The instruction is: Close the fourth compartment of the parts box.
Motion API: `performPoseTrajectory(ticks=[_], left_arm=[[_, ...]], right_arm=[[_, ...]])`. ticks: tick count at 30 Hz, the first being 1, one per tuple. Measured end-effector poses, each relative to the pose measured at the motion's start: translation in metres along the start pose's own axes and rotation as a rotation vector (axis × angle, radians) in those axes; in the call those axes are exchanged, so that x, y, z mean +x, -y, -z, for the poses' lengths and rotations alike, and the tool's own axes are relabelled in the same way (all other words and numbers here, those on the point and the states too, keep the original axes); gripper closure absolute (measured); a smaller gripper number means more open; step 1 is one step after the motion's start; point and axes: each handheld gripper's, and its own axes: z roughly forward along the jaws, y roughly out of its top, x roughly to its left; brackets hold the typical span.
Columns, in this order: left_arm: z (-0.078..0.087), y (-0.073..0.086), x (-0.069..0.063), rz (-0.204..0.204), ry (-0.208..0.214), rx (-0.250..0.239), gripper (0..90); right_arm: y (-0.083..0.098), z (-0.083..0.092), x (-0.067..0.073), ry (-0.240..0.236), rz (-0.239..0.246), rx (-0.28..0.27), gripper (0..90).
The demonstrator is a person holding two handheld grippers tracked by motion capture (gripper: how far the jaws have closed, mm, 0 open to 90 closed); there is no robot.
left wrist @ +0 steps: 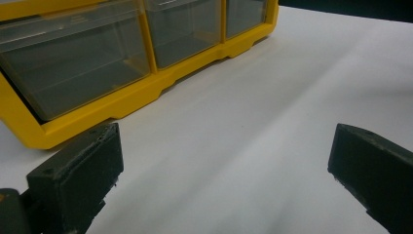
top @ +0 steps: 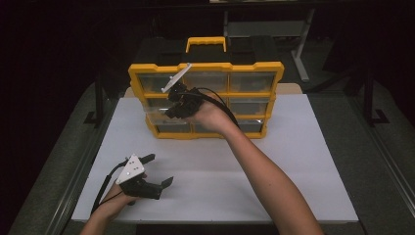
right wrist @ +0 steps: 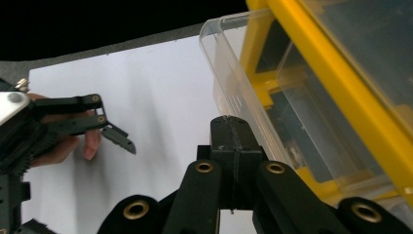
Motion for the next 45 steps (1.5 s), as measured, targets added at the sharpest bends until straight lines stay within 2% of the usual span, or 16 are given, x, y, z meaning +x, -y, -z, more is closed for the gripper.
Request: performPoseTrajectory(ticks=[9,22,27,31,33,37,39,40,43,44,45], left_arm=[[0.000,0.000,0.000,-0.006,0.000,0.002,0.0],[0.000,0.001,0.000,-0.005,0.001,0.002,0.0],[0.000,0.001,0.000,-0.010,-0.002,0.002,0.0],[0.000,0.001,0.000,-0.013,-0.001,0.004,0.0],[0.000,0.001,0.000,-0.016,-0.001,0.005,0.0],[0.000,0.001,-0.001,-0.010,-0.001,0.006,0.0],[-0.001,0.000,-0.002,-0.002,0.002,-0.003,0.0],[-0.001,0.000,-0.002,-0.003,0.002,-0.001,0.0],[0.000,0.000,-0.001,-0.017,0.001,0.004,0.0],[0.000,0.000,-0.001,-0.020,0.001,0.008,0.0],[0.000,0.000,-0.001,-0.023,0.001,0.012,0.0]], right_arm=[[-0.003,-0.004,-0.008,0.059,-0.035,-0.010,89.2],[-0.004,-0.008,-0.012,0.143,-0.037,-0.030,89.2],[-0.003,-0.007,-0.012,0.144,-0.051,-0.043,89.1],[0.002,-0.002,-0.014,0.119,-0.054,-0.051,89.1],[0.006,0.002,-0.014,0.107,-0.073,-0.059,88.9],[0.016,0.010,-0.012,0.091,-0.088,-0.055,84.3],[0.022,0.012,-0.013,0.090,-0.063,-0.058,81.4],[0.024,0.014,-0.011,0.084,-0.089,-0.057,80.9],[0.032,0.018,-0.010,0.076,-0.086,-0.063,76.1],[0.034,0.019,-0.009,0.064,-0.104,-0.064,75.0],[0.038,0.021,-0.009,0.067,-0.089,-0.061,73.7]])
